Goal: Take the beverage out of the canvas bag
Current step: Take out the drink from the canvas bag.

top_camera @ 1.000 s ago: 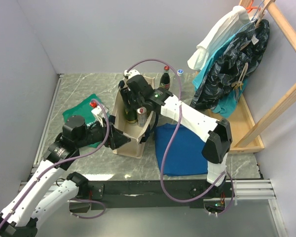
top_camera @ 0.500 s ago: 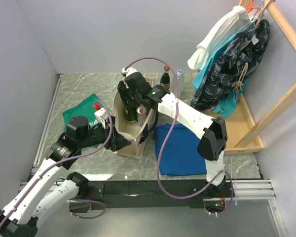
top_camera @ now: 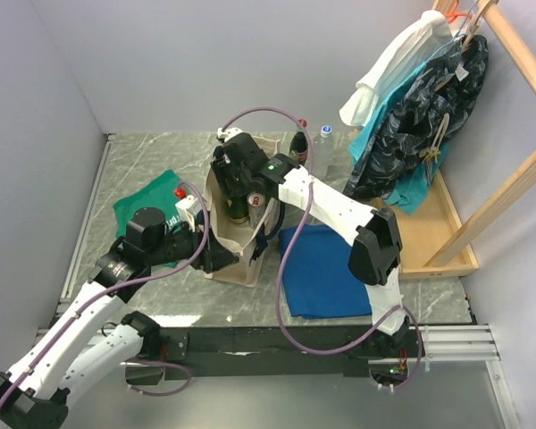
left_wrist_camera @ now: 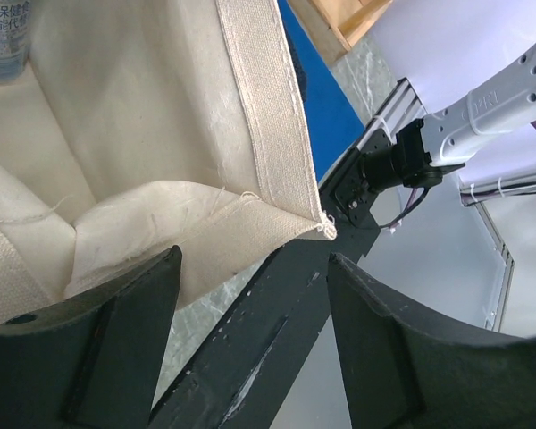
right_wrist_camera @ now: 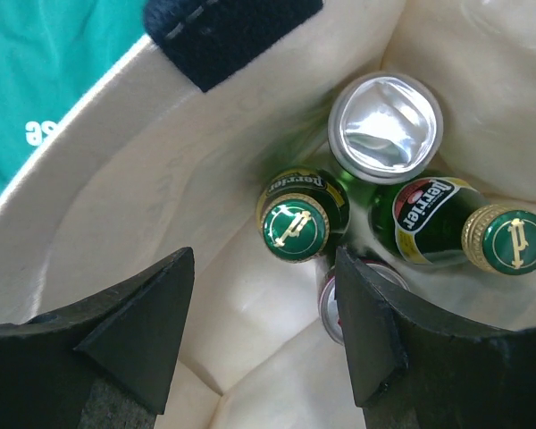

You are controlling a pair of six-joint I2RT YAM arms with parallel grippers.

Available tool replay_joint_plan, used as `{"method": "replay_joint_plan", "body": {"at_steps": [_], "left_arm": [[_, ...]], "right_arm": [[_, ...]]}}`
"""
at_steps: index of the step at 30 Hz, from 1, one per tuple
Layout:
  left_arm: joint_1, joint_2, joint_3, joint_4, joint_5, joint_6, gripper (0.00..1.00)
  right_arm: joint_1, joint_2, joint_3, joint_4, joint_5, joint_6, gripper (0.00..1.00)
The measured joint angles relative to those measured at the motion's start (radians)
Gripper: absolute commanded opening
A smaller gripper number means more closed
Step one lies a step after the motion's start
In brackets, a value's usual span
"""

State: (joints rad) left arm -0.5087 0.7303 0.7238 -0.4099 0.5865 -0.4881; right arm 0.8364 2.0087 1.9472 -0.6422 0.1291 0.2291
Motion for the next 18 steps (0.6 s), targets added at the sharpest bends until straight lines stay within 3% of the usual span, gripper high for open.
{"method": "replay_joint_plan", "body": {"at_steps": [18], "left_arm": [[-0.008,-0.015,0.0,-0.004,-0.01,-0.003,0.74]], "right_arm": [[-0.013,0.054,0.087,-0.017,-0.007,-0.011,0.7]]}}
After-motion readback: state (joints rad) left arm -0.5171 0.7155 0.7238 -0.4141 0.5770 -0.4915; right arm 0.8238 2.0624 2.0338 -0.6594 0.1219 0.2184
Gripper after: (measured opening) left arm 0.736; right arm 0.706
